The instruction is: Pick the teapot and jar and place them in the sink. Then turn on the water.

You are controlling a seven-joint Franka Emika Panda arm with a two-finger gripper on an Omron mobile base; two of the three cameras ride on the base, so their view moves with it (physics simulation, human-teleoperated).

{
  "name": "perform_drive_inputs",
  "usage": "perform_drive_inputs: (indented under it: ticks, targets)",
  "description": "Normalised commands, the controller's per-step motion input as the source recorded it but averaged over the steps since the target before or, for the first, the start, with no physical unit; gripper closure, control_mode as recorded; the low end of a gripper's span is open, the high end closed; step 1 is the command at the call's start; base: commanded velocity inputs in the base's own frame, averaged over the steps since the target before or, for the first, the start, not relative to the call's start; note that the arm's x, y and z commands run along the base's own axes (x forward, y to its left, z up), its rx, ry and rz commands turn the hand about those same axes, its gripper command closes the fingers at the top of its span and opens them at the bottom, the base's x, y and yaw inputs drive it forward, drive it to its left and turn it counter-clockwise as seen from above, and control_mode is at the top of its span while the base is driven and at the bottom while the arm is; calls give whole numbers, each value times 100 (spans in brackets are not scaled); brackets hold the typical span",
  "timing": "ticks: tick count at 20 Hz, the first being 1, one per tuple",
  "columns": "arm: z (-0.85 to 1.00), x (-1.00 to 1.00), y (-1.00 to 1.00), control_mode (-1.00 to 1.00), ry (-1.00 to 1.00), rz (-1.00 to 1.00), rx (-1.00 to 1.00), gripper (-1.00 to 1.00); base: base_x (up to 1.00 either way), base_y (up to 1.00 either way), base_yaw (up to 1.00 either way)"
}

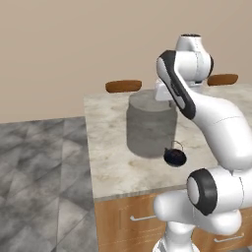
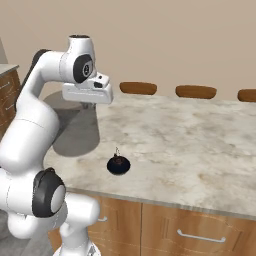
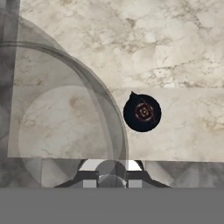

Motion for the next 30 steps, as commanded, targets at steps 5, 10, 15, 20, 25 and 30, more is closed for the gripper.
perform_drive_inputs:
  ticks: [5, 10, 15, 20, 25, 30]
  targets:
    - [0, -20, 0, 100, -2, 0, 0, 100, 0, 0, 0]
    - [0, 0, 0, 100, 0, 0, 0, 100, -30, -38, -13]
    - [0, 0, 0, 100, 0, 0, 0, 100, -75, -87, -54]
    - [0, 0, 0, 100, 0, 0, 0, 100, -43, -55, -75]
    - [0, 0, 0, 100, 0, 0, 0, 100, -41, -44, -79]
    - [0, 0, 0, 100, 0, 0, 0, 100, -26, -36, -83]
